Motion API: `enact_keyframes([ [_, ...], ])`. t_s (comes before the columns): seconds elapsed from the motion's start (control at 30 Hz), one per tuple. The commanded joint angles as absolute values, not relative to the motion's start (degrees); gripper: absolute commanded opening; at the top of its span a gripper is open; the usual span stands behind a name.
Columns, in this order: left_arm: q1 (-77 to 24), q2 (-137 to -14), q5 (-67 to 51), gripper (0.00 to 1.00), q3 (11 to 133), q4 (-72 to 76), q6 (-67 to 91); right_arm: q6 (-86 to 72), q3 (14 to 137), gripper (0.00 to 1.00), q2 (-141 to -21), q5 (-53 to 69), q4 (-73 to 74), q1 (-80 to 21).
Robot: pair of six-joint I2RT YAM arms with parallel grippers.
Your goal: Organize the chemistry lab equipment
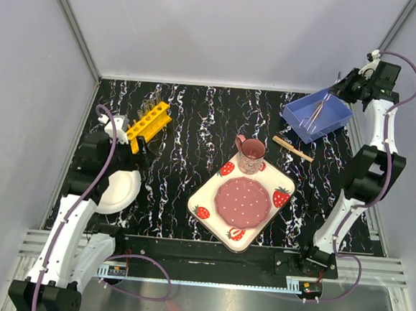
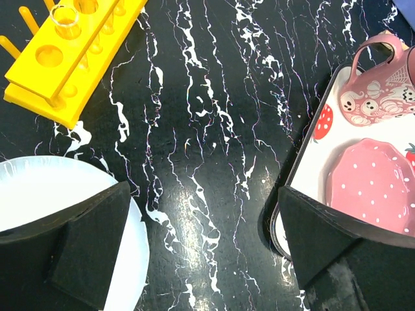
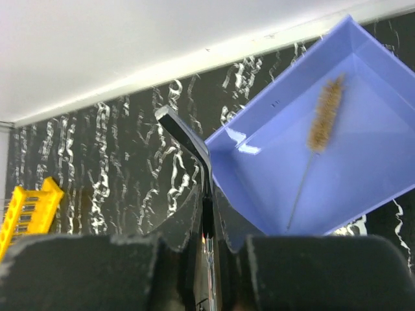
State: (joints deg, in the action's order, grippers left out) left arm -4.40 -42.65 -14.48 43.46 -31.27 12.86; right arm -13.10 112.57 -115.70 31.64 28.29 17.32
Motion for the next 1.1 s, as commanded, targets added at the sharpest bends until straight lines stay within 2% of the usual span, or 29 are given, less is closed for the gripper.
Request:
enact_keyframes([
  [0.0, -4.3, -43.1, -15.3, 0.99, 43.9, -29.3, 11.6, -11.9, 119.2, 0.13, -120.8, 30.3, 30.8, 17.1],
  [0.57, -4.3, -45.6, -16.0, 0.99, 43.6, -29.1, 11.4, -10.6, 132.7, 0.2, -137.5, 28.8, 33.0, 20.2],
  [0.67, -4.2, -46.0, -16.0, 0.99, 43.6, -28.9, 11.4, -10.9, 133.8, 0.2, -139.1, 29.7, 33.0, 20.3],
  [0.77, -4.2, -46.8, -16.0, 0.99, 43.6, -28.9, 11.3, -11.6, 134.7, 0.15, -140.4, 31.9, 33.0, 20.4],
  [0.97, -4.2, -47.1, -16.2, 0.99, 43.7, -28.9, 11.3, -10.5, 132.6, 0.15, -138.2, 38.5, 33.2, 20.4],
  [1.07, -4.3, -47.1, -16.2, 0.99, 43.7, -28.9, 11.3, -8.1, 127.5, 0.18, -134.0, 42.0, 32.3, 20.3],
])
